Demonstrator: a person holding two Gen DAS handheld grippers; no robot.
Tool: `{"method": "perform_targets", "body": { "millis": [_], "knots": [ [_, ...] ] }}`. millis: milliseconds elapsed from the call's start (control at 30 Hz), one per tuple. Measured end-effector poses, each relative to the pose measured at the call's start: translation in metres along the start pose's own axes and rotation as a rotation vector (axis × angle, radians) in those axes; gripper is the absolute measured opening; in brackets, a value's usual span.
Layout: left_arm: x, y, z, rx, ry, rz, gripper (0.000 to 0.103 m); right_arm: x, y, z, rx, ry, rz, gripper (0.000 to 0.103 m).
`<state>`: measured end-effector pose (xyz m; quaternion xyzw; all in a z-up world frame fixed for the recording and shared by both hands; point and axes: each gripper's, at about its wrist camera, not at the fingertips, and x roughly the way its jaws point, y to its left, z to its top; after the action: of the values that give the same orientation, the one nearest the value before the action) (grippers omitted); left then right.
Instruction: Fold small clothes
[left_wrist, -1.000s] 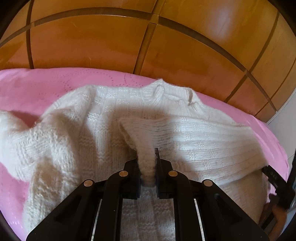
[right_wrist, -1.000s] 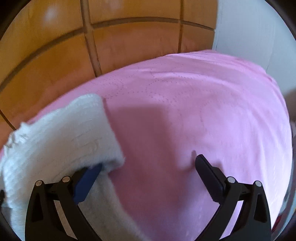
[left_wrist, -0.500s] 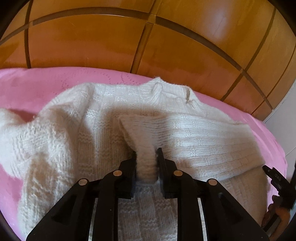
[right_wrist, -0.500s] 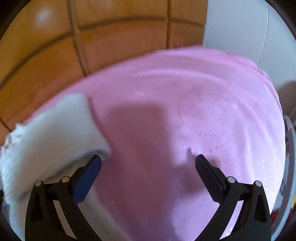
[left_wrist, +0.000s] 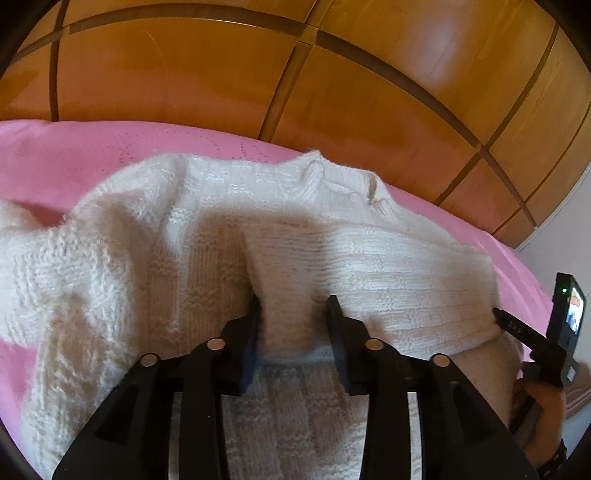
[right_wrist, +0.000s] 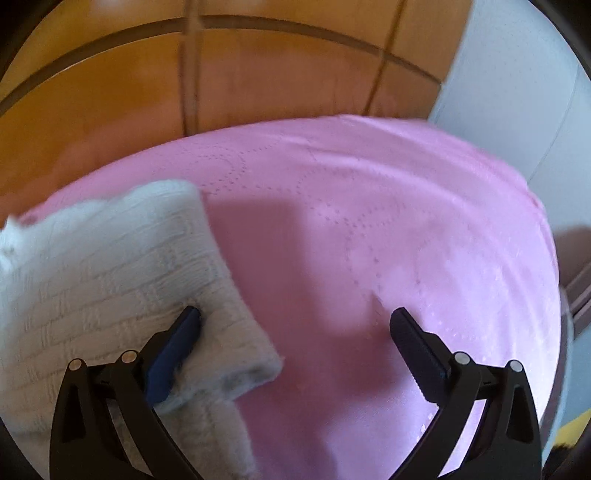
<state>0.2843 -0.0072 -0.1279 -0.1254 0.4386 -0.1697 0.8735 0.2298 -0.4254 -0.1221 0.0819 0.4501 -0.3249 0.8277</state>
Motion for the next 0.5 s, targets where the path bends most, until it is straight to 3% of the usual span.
{"method": "perform_targets", "body": {
  "millis": [67,133,233,367,500],
  "knots": [
    [-0.002,0.0,-0.001,-0.003,-0.001,-0.008,0.039,-0.003,-0.001,-0.002,-0.007,-0.021,-0.012,0.101],
    [-0.007,-0.001,-0.002,-0.004,0.002,-0.029,0.054,-0.009,0.005,-0.006,-0.023,-0.049,-0.034,0.101],
    [-0.026,0.0,-0.006,-0.011,-0.023,-0.075,0.065,-0.024,0.011,-0.014,-0.047,-0.113,-0.076,0.101],
    [-0.062,0.01,-0.006,-0.041,-0.081,-0.136,0.065,-0.042,0.019,-0.02,-0.086,-0.214,-0.099,0.101],
    [-0.105,0.031,0.0,-0.04,-0.185,-0.081,0.065,-0.047,0.027,-0.024,-0.126,-0.255,-0.105,0.101]
  ]
}}
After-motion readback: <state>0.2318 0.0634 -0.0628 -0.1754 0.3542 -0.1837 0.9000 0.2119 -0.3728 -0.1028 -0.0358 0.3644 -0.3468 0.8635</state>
